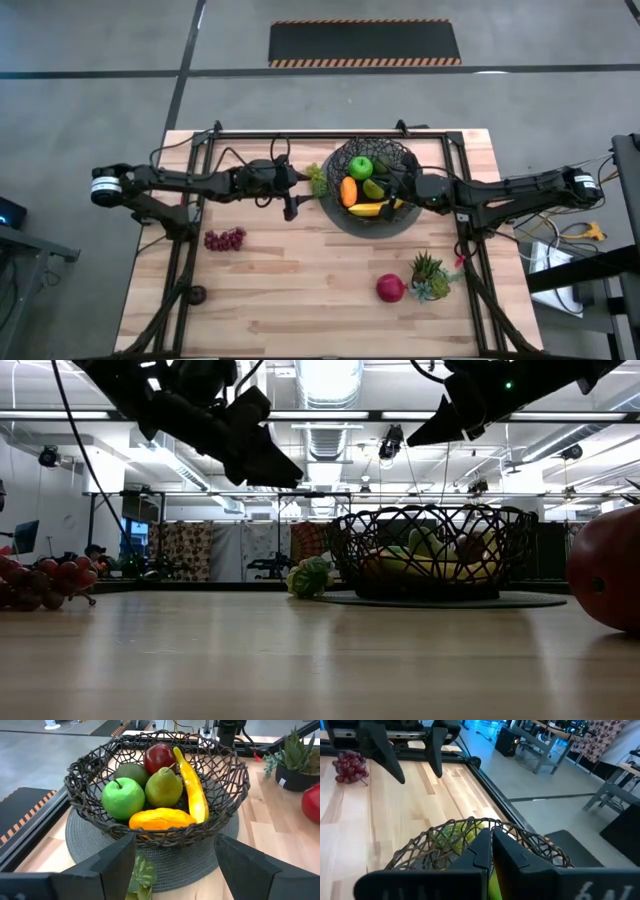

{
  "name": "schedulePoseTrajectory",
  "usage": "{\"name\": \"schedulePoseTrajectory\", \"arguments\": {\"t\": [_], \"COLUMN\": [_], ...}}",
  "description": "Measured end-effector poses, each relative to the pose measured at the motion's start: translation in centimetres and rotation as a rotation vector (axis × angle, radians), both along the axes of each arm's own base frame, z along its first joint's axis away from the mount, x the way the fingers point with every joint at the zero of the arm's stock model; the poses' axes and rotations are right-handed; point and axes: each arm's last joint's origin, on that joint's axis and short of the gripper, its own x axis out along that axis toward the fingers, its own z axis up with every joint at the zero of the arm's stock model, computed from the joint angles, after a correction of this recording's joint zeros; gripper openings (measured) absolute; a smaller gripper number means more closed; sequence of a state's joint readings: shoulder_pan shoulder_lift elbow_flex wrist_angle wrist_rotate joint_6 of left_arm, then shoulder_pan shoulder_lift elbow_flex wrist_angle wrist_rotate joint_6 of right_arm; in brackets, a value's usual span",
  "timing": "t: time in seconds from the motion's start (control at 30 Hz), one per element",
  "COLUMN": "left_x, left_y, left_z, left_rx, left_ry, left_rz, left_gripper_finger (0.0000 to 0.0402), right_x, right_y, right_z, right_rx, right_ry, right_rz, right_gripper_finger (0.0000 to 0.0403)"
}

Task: Build produce basket
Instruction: Put the green grapes into the wire basket

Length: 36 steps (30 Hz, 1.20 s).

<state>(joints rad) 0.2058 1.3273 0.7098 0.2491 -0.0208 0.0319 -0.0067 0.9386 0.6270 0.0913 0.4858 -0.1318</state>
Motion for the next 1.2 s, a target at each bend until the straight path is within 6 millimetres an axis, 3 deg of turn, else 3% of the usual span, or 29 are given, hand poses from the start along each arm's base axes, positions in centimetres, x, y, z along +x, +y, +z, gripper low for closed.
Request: {"name": "schedulePoseTrajectory", "arguments": {"t": [0.37, 0.7, 1.2], "left_x": [-0.2, -0.4, 2.9], "left_y": [-0.1, 0.0, 0.9], "left_z": [-0.6, -2.0, -7.6], "left_rx": [0.014, 0.128, 0.159], "left_ry": [0.018, 0.022, 0.053], "left_rz": [-0.005, -0.042, 0.041], "left_gripper_finger": [0.0251, 0.0251, 0.0251], "right_x": [0.6, 0.8, 0.8], "right_y": [0.0, 0.0, 0.0], "right_z": [-0.9, -1.1, -1.1], "right_rx": [-0.019, -0.016, 0.01], "right_ry": [0.052, 0.059, 0.039], "right_rz": [0.006, 0.005, -0.005], "right_gripper_finger": [0.0009, 0.0009, 0.0009]}}
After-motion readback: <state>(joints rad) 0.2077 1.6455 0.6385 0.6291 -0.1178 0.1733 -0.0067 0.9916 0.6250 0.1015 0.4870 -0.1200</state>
